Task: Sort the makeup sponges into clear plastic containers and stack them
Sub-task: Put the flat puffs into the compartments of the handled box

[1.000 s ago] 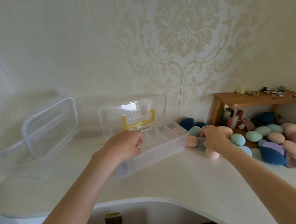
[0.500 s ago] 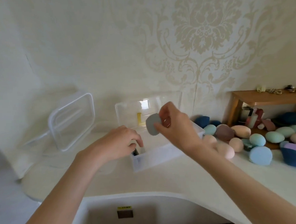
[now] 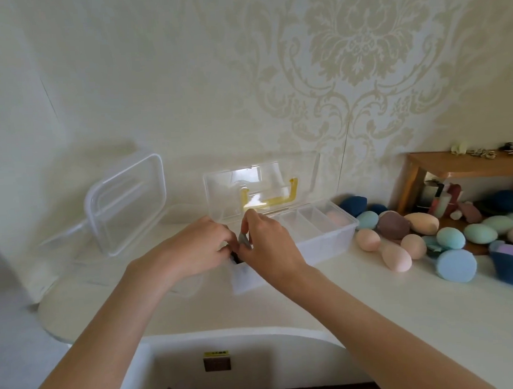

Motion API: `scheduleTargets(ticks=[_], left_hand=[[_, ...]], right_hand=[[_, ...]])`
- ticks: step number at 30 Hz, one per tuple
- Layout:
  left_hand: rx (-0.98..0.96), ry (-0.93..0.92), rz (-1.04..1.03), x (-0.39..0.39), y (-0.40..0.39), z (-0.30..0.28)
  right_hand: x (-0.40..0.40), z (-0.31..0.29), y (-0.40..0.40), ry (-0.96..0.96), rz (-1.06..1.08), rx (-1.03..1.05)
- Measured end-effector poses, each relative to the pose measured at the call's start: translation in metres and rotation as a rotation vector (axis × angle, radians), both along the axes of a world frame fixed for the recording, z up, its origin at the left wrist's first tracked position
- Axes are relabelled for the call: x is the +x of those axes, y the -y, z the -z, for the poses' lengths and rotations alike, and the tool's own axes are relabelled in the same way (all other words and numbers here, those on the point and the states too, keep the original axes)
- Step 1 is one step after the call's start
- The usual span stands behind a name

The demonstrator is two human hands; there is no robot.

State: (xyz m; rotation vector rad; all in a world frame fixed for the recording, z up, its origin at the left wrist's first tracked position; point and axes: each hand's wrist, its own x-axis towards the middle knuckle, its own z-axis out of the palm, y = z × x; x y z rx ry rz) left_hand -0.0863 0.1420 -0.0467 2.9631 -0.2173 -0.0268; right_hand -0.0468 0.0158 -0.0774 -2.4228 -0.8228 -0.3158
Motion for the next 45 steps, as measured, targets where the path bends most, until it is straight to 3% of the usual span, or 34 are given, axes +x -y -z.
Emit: scheduleTargets(ticks=[5, 10, 15, 21, 25, 31, 35, 40, 45], left_hand=[[-0.023, 0.029, -0.029, 0.002, 0.001, 0.002], [-0.069, 0.22, -0.035, 0.011, 0.009, -0.008], [-0.15, 0.252, 0.07, 0.031, 0.046, -0.015], [-0.13, 0.122, 0.175, 0.063, 0.096, -0.002], [-0.038, 0.124, 0.214, 0.069, 0.114, 0.004], [-0.067, 0.128, 0.23, 0.064, 0.103, 0.005], [-0.159, 0.2, 0.139, 0.051, 0.073, -0.003], [-0.184, 0.211, -0.014, 0.026, 0.027, -0.014], [-0.143, 0.123, -0.054, 0.008, 0.007, -0.011]], right_hand=[[0.005, -0.008, 0.003, -0.097, -0.085, -0.129], [0.012, -0.033, 0.037, -0.11, -0.079, 0.032], [0.057, -0.057, 0.125, -0.102, 0.239, 0.109], [0.106, -0.028, 0.206, -0.211, 0.543, -0.161], [0.113, -0.004, 0.213, -0.255, 0.489, -0.371], [0.106, -0.009, 0.215, -0.093, 0.522, -0.318], [0.081, -0.046, 0.18, 0.131, 0.427, -0.022], [0.035, -0.059, 0.1, -0.124, 0.099, 0.291], [0.013, -0.033, 0.051, -0.143, 0.001, 0.259]])
